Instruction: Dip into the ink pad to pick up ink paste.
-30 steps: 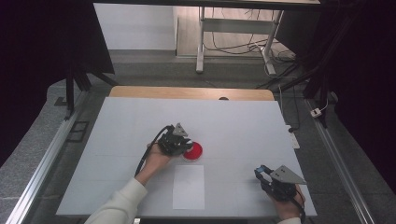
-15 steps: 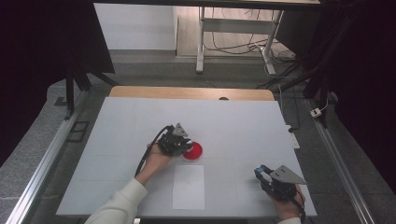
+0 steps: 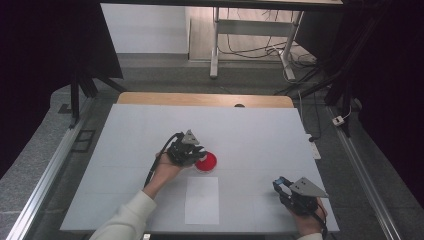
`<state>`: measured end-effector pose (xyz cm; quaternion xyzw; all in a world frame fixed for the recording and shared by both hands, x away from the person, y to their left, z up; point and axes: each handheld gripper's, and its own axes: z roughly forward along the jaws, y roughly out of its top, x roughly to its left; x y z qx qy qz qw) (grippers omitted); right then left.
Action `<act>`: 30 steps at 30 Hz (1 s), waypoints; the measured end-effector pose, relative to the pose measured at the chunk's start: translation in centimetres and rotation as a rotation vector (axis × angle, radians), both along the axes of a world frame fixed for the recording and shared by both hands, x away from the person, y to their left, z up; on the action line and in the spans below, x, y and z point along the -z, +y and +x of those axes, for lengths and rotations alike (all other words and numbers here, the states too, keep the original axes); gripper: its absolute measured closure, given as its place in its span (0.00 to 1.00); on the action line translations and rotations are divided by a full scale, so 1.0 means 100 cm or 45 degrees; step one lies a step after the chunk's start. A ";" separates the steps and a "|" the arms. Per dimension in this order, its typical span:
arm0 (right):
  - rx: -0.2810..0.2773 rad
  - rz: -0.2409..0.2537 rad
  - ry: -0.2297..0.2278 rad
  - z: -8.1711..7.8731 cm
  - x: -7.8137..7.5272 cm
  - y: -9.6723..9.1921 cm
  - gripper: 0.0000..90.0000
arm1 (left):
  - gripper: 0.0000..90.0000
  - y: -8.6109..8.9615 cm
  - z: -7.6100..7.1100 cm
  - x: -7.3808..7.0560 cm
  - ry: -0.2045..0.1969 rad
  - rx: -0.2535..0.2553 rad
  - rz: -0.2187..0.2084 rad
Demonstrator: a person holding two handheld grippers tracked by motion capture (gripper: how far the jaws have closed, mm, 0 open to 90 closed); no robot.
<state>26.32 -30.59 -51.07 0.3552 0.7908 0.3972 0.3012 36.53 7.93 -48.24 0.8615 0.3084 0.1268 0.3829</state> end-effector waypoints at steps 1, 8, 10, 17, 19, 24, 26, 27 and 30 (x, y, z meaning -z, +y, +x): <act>0.000 -0.001 0.000 0.000 0.000 0.000 0.72 | 0.84 0.001 0.000 -0.001 0.000 0.002 -0.006; -0.003 0.011 -0.020 -0.001 -0.001 0.000 0.72 | 0.84 0.007 -0.004 -0.011 -0.011 0.007 -0.066; -0.004 0.010 -0.019 -0.001 -0.001 0.000 0.72 | 0.84 0.009 -0.006 -0.015 -0.015 0.013 -0.090; -0.008 0.007 -0.017 -0.001 -0.001 0.001 0.72 | 0.84 0.014 -0.015 -0.029 -0.029 0.042 -0.151; -0.008 0.008 -0.018 -0.001 -0.001 0.000 0.72 | 0.84 0.015 -0.018 -0.032 -0.032 0.052 -0.163; -0.010 0.008 -0.019 0.000 -0.001 0.000 0.72 | 0.84 0.021 -0.025 -0.040 -0.029 0.075 -0.195; -0.010 0.007 -0.019 0.000 -0.001 0.000 0.72 | 0.84 0.024 -0.028 -0.042 -0.030 0.081 -0.208; -0.010 0.007 -0.020 0.000 -0.001 0.000 0.72 | 0.84 0.025 -0.029 -0.043 -0.031 0.084 -0.212; -0.010 -0.002 -0.019 0.000 -0.001 0.000 0.72 | 0.84 0.027 -0.032 -0.046 -0.029 0.093 -0.225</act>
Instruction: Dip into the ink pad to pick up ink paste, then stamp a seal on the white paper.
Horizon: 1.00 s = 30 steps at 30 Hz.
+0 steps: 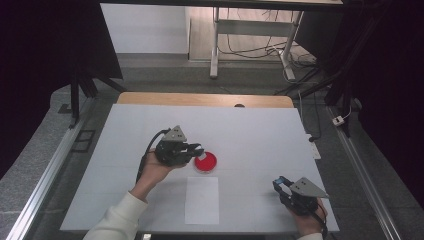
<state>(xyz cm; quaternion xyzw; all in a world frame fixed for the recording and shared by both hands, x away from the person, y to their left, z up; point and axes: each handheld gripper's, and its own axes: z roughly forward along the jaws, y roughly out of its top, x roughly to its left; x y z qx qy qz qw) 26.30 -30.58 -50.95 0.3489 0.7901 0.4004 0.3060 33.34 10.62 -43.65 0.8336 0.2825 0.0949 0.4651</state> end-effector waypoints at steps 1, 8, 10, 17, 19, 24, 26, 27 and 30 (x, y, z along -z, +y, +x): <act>-0.001 -0.001 0.000 0.000 0.000 0.000 0.72 | 0.84 0.001 -0.001 0.000 0.003 0.005 -0.003; 0.010 0.009 -0.010 0.000 -0.002 -0.001 0.72 | 0.84 0.004 -0.006 -0.001 0.013 0.024 -0.004; 0.007 0.010 -0.014 0.000 -0.002 -0.001 0.72 | 0.84 0.005 -0.008 -0.002 0.009 0.030 -0.003; 0.002 0.006 -0.008 0.001 -0.001 0.000 0.72 | 0.84 0.004 -0.014 -0.002 0.007 0.051 0.013; 0.001 0.002 -0.007 0.001 -0.001 0.000 0.72 | 0.84 0.004 -0.016 -0.002 0.008 0.055 0.019; -0.001 -0.003 -0.007 0.001 0.000 0.000 0.72 | 0.84 0.004 -0.021 -0.002 0.004 0.070 0.022; 0.000 -0.001 -0.005 0.000 0.000 0.000 0.72 | 0.84 0.003 -0.022 -0.002 0.007 0.076 0.029; 0.001 -0.001 -0.005 0.001 0.000 0.000 0.72 | 0.84 0.003 -0.022 -0.001 0.008 0.081 0.030; -0.003 0.002 -0.008 0.001 0.000 0.001 0.72 | 0.84 0.001 -0.023 0.000 0.015 0.093 0.034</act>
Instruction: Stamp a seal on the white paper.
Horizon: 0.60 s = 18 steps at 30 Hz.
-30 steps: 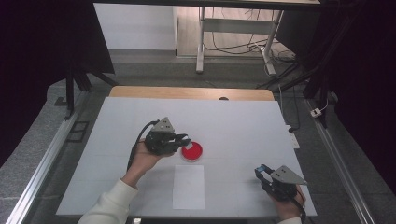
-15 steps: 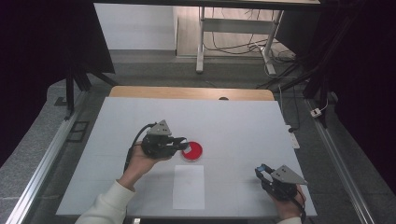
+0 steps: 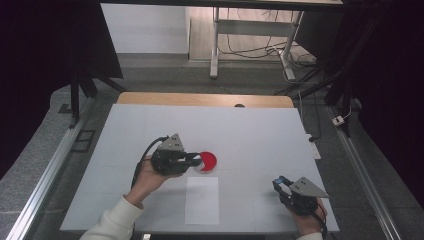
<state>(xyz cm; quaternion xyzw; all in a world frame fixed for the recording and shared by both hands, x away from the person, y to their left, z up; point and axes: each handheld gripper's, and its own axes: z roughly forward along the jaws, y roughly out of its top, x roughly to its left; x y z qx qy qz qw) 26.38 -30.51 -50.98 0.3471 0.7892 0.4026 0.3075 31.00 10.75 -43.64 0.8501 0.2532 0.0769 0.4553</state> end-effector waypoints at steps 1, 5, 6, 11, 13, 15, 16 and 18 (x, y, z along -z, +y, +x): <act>-0.001 -0.002 0.001 0.000 0.000 0.000 0.72 | 0.84 -0.001 0.000 0.000 0.002 0.005 0.000; 0.005 -0.011 0.005 0.000 0.000 0.000 0.72 | 0.83 -0.002 -0.001 0.000 0.011 0.023 -0.002; 0.012 -0.017 0.005 0.000 0.000 0.000 0.72 | 0.84 -0.002 -0.002 0.001 0.015 0.028 -0.004; 0.008 -0.008 0.003 0.000 0.000 -0.001 0.72 | 0.83 -0.003 -0.004 0.000 0.019 0.043 -0.002; 0.008 -0.009 0.003 0.000 0.000 -0.001 0.72 | 0.83 -0.004 -0.006 0.000 0.020 0.048 0.000; 0.015 -0.015 0.002 0.000 0.000 0.000 0.72 | 0.83 -0.004 -0.007 0.000 0.019 0.054 0.001; 0.016 -0.014 0.003 0.000 0.000 0.000 0.72 | 0.83 -0.005 -0.008 0.000 0.019 0.060 0.002; 0.011 -0.008 0.004 0.000 0.000 0.000 0.72 | 0.83 -0.005 -0.009 0.000 0.021 0.064 0.005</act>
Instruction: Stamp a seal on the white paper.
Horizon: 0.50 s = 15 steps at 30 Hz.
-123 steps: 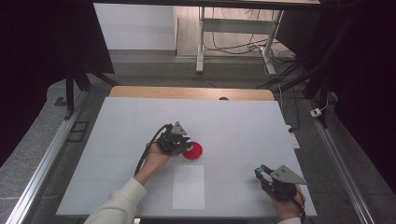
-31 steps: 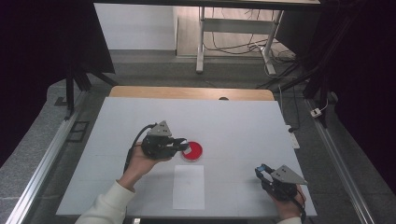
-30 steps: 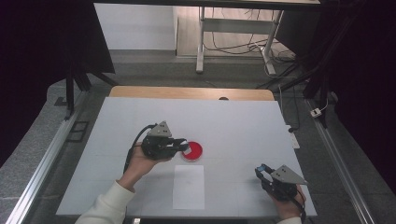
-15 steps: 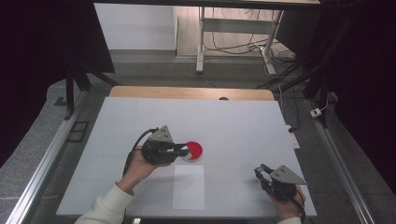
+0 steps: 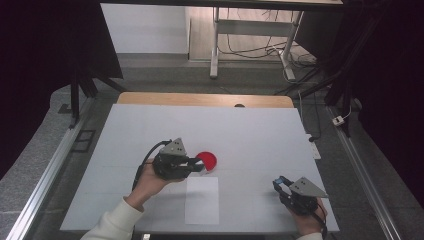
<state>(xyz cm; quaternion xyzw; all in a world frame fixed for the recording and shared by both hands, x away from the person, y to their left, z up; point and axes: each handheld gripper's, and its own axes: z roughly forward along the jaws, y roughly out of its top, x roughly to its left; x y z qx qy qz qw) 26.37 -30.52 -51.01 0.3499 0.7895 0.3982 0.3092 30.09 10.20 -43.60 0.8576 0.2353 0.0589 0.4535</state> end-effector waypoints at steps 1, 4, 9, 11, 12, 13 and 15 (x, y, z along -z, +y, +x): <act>0.000 0.000 0.000 0.000 0.000 0.000 0.72 | 0.83 0.000 -0.001 0.000 0.001 0.003 0.000; -0.001 0.000 0.000 0.000 0.000 0.000 0.72 | 0.83 -0.002 -0.003 0.000 0.004 0.013 0.003; -0.005 0.002 0.001 0.001 0.001 0.001 0.72 | 0.83 -0.005 -0.005 0.002 0.011 0.029 0.013; -0.004 0.002 0.002 0.001 0.001 0.000 0.72 | 0.83 -0.007 -0.005 0.003 0.013 0.034 0.019; -0.003 0.002 0.002 0.001 0.001 0.000 0.72 | 0.83 -0.007 -0.005 0.003 0.015 0.037 0.021; -0.004 0.001 0.002 0.001 0.001 0.000 0.72 | 0.83 -0.008 -0.005 0.004 0.018 0.039 0.023; -0.004 0.001 0.002 0.001 0.001 0.000 0.72 | 0.83 -0.010 -0.006 0.006 0.022 0.044 0.035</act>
